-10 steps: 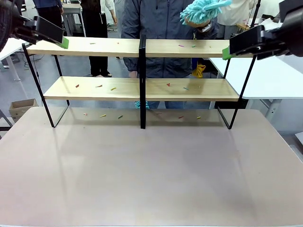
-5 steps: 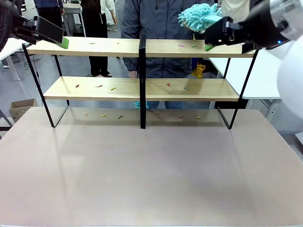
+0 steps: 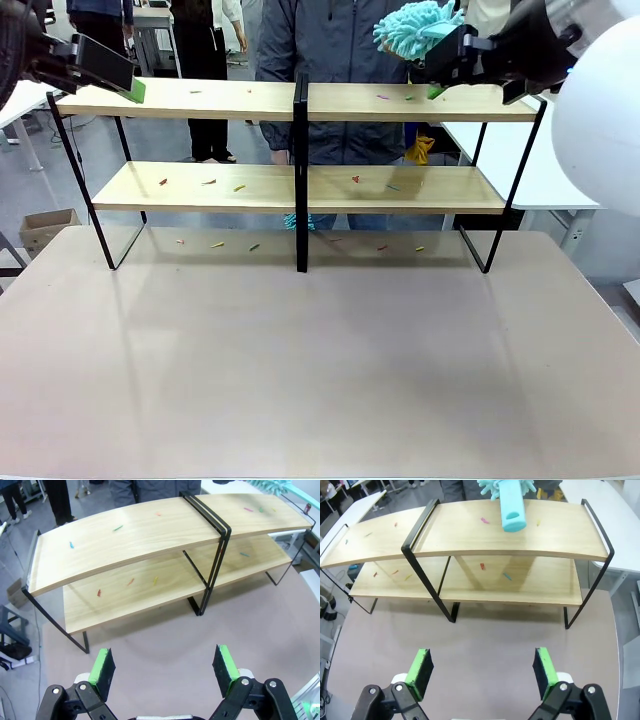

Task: Clean the shelves.
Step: Pick up the Duster when the human hands it over.

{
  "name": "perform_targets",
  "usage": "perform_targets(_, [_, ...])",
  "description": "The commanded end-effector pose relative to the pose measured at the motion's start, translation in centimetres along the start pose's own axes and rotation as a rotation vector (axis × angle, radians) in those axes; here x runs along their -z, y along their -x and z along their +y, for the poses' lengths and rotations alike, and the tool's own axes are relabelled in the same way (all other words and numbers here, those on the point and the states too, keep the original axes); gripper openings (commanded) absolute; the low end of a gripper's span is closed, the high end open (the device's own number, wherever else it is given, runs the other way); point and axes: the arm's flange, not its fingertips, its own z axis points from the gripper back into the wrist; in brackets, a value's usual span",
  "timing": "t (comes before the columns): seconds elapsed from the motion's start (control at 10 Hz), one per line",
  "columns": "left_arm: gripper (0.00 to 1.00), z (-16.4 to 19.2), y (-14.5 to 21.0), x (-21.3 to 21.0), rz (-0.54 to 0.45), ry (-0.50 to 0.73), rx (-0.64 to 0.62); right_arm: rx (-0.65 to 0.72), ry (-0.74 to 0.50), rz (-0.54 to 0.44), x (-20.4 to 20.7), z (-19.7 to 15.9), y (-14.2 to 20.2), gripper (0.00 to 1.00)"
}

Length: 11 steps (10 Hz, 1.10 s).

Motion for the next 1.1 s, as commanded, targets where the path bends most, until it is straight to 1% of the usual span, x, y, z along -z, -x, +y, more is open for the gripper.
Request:
perform_targets(0.0, [1.0,0.2,0.0,0.0,-0.006,0.011,-0.005,-0.009,-0.001,-0.007,0.1,0.6,0.0,1.0])
perform_targets(0.6, [1.0,0.2,0.0,0.0,-0.006,0.011,-0.005,-0.109,-0.015,-0.012,-1.6,1.3,2.2,1.0])
perform_targets(1.0, [1.0,0.2,0.0,0.0,-0.006,0.011,-0.005,-0.124,-0.021,-0.031,-2.3,1.0,3.0,1.0])
